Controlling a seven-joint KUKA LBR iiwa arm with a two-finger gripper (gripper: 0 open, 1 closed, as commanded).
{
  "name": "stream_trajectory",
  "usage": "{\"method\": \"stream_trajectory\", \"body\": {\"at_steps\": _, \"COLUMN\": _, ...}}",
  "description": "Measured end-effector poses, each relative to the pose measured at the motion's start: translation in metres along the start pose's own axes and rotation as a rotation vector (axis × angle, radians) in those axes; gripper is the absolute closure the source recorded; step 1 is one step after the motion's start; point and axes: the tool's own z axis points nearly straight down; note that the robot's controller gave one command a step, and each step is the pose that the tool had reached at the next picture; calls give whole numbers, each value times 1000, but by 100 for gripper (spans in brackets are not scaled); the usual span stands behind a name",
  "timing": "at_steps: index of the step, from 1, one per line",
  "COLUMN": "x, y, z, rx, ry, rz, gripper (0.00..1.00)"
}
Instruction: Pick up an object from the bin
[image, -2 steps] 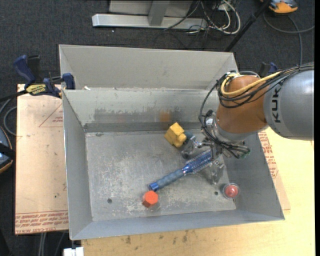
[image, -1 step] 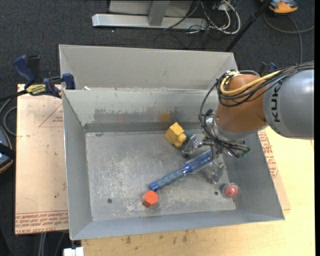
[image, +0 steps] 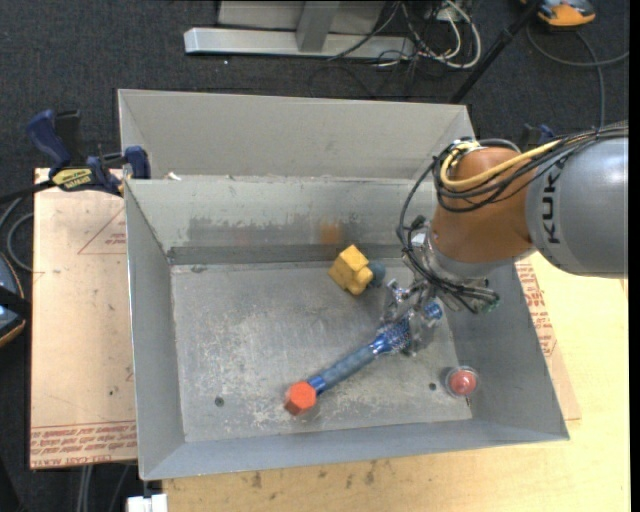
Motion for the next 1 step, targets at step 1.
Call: {"method": "stream_trajectory", "body": {"at_steps": 1, "x": -1, "y": 0, "z": -24, "rx": -3, "ry": 7, "rz": 3, "gripper": 100}}
